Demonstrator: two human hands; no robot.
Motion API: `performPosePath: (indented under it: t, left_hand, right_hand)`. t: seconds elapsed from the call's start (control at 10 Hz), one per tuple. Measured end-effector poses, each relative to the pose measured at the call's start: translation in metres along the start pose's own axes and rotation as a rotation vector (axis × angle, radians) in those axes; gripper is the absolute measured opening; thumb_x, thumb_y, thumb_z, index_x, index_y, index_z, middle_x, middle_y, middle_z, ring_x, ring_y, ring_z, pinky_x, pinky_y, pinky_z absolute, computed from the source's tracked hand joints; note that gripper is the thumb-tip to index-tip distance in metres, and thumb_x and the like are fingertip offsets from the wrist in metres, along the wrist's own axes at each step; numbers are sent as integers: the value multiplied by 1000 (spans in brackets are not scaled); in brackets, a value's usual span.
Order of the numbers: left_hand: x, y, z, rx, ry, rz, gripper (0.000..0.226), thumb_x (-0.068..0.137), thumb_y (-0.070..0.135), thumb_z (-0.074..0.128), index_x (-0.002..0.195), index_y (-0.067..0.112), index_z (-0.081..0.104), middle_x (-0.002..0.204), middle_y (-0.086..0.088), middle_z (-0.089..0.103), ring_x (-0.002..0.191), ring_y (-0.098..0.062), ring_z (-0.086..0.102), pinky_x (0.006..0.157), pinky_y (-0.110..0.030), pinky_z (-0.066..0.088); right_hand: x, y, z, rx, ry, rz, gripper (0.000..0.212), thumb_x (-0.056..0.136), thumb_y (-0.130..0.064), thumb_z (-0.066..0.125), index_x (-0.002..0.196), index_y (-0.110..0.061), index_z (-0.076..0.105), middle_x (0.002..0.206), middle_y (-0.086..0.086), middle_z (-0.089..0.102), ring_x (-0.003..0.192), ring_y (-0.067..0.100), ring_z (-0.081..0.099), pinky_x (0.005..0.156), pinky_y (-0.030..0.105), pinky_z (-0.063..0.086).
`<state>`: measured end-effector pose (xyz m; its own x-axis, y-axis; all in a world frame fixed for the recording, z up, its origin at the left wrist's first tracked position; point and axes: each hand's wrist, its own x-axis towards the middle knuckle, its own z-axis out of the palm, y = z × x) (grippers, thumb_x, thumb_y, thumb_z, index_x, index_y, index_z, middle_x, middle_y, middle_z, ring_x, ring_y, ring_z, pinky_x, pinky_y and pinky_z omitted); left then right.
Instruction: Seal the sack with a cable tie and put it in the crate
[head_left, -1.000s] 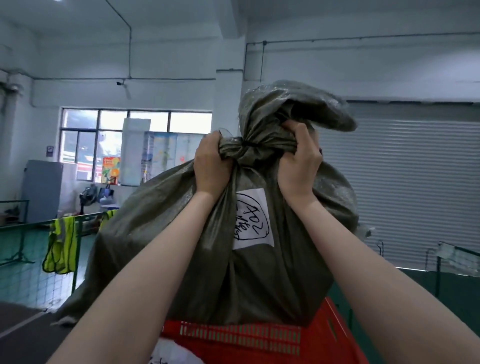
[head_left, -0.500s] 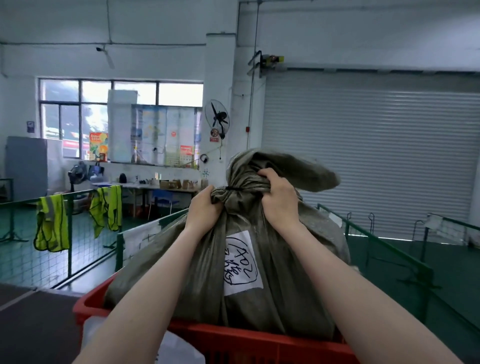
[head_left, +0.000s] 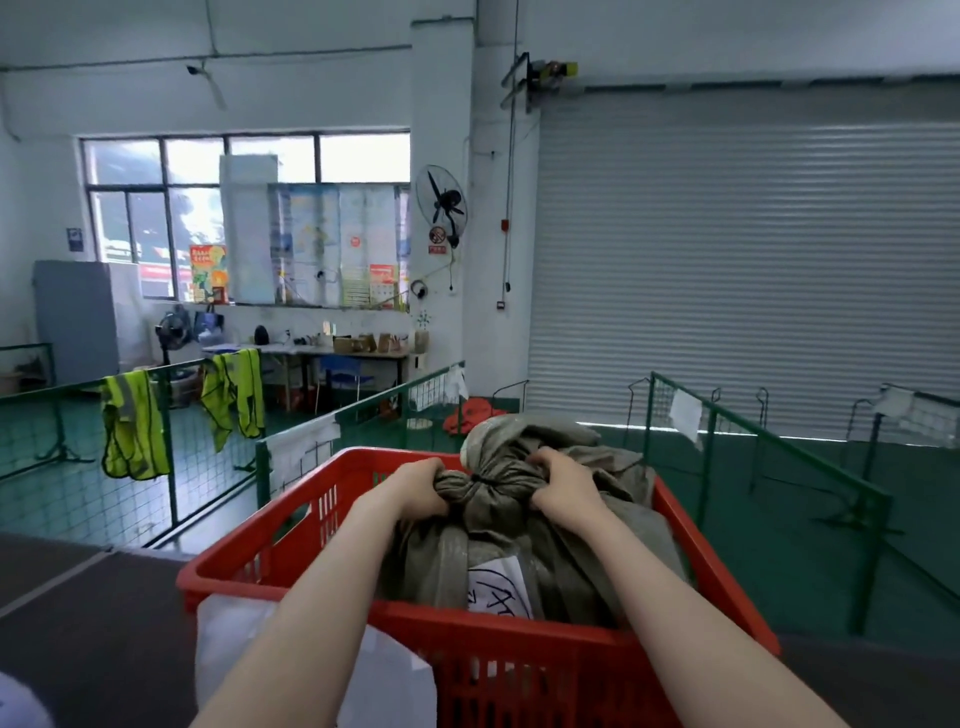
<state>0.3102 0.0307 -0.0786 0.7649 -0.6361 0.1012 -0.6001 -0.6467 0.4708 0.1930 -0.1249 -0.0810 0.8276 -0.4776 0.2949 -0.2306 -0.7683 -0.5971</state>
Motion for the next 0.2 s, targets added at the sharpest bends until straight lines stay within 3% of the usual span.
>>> performPosePath:
  t: [0.1,0.2]
  left_hand:
    - [-10,5,-10,-19,-43,0,57,75,10,64,127,12,42,126,-13,53,111,-27,53,86,-30,43]
    - [-20,15,-25,-127,-9,34,49,78,10,63,124,12,47,120,-10,56,101,-20,52,86,-28,43]
  right_hand:
    - [-2,-9,-9,-45,-26,-28,52,71,-9,58,123,-16,54,126,11,60,117,27,54,97,33,44]
    - [-2,-22,-22,-45,48,-46,50,72,-15,57,122,-16,53,125,12,57,116,30,52,99,42,44]
